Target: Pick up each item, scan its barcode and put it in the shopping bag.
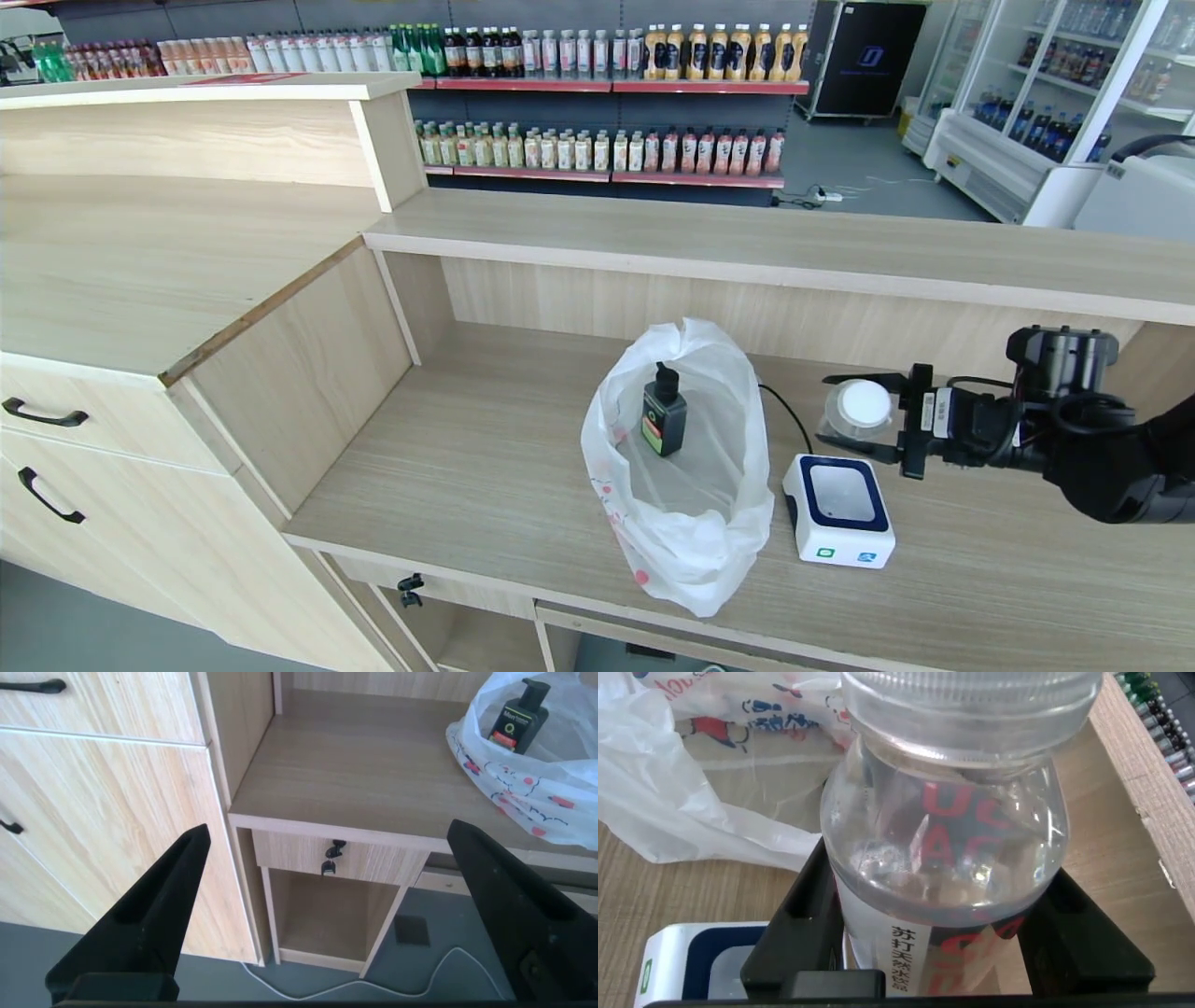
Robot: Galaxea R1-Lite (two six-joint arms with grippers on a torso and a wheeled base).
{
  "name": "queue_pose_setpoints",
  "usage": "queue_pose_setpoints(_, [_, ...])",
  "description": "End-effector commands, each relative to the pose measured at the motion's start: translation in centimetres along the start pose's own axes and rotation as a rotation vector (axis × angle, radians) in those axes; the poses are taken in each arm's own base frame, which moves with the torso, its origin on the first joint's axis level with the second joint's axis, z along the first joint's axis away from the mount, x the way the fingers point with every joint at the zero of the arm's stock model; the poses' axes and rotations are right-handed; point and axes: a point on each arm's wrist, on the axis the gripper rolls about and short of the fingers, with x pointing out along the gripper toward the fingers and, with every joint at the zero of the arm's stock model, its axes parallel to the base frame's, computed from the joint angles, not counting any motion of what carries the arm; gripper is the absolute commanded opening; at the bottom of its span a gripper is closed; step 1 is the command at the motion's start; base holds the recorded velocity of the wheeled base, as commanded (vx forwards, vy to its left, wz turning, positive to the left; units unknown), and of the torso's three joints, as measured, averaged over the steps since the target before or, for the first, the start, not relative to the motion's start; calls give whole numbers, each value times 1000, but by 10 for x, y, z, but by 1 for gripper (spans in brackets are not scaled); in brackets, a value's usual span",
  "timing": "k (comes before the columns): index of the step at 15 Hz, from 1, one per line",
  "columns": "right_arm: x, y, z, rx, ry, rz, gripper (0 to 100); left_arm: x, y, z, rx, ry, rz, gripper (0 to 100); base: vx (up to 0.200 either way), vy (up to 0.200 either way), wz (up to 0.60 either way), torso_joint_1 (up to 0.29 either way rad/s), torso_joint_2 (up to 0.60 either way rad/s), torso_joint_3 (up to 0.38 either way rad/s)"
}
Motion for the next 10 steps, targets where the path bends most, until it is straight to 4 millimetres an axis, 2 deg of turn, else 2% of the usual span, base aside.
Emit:
queue_pose_setpoints(1, [7,4,-7,14,-19,19,0,0,0,0,0,2,0,100,0,0,0,0,0,0])
queue_pose_setpoints(10, [13,4,-11,15,-46,32,0,0,0,0,0,2,0,100,0,0,0,0,0,0])
